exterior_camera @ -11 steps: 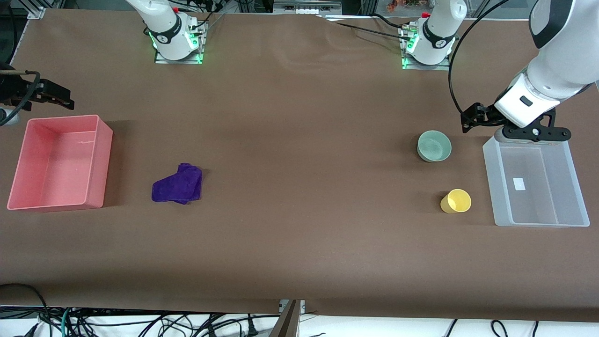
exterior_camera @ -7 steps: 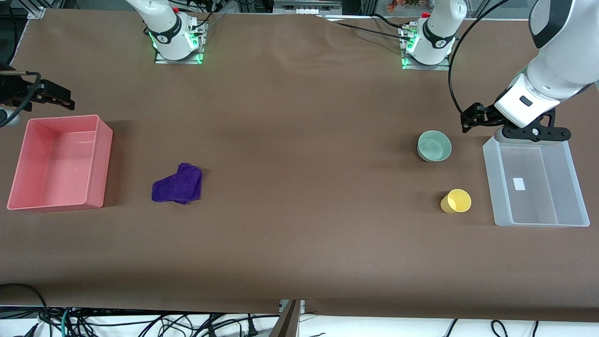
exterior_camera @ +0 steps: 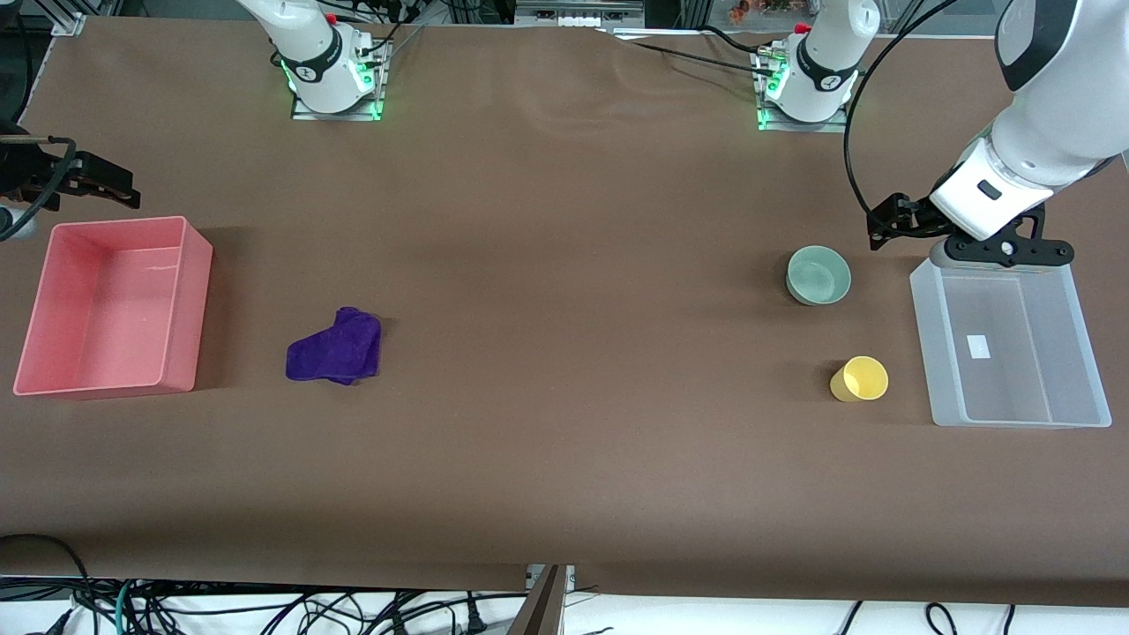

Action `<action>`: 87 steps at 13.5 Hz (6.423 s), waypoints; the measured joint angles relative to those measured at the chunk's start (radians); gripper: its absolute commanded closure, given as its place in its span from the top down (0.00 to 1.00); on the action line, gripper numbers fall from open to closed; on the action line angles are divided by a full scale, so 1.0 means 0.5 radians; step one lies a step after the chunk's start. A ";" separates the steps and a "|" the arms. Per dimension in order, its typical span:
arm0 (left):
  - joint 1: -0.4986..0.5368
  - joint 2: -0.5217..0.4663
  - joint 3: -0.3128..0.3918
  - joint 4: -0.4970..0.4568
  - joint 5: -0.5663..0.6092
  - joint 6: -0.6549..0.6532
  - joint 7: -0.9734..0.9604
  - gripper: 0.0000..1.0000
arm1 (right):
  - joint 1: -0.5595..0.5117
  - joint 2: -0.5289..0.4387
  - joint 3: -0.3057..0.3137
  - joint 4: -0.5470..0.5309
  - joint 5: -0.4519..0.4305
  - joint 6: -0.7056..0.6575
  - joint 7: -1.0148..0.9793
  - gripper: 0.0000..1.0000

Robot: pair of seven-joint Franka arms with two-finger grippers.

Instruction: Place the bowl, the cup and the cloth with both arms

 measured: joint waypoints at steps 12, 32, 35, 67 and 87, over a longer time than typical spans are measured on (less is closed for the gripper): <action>-0.005 0.001 0.000 -0.002 0.000 -0.080 0.000 1.00 | 0.000 -0.020 -0.001 -0.020 0.009 0.037 0.003 1.00; 0.049 0.295 0.022 -0.643 0.031 0.620 0.849 1.00 | 0.099 0.397 0.236 -1.032 0.032 1.677 0.404 1.00; 0.097 0.440 0.024 -0.924 0.110 1.209 1.034 1.00 | 0.113 0.568 0.236 -1.070 0.034 1.956 0.497 1.00; 1.193 1.235 -0.027 0.234 0.124 0.737 2.400 0.00 | -0.014 0.350 -0.635 -0.675 0.029 0.871 -1.045 0.00; 0.497 1.003 -0.200 0.309 0.159 0.542 1.295 1.00 | -0.132 1.019 -0.785 -0.748 0.101 1.519 -1.490 0.00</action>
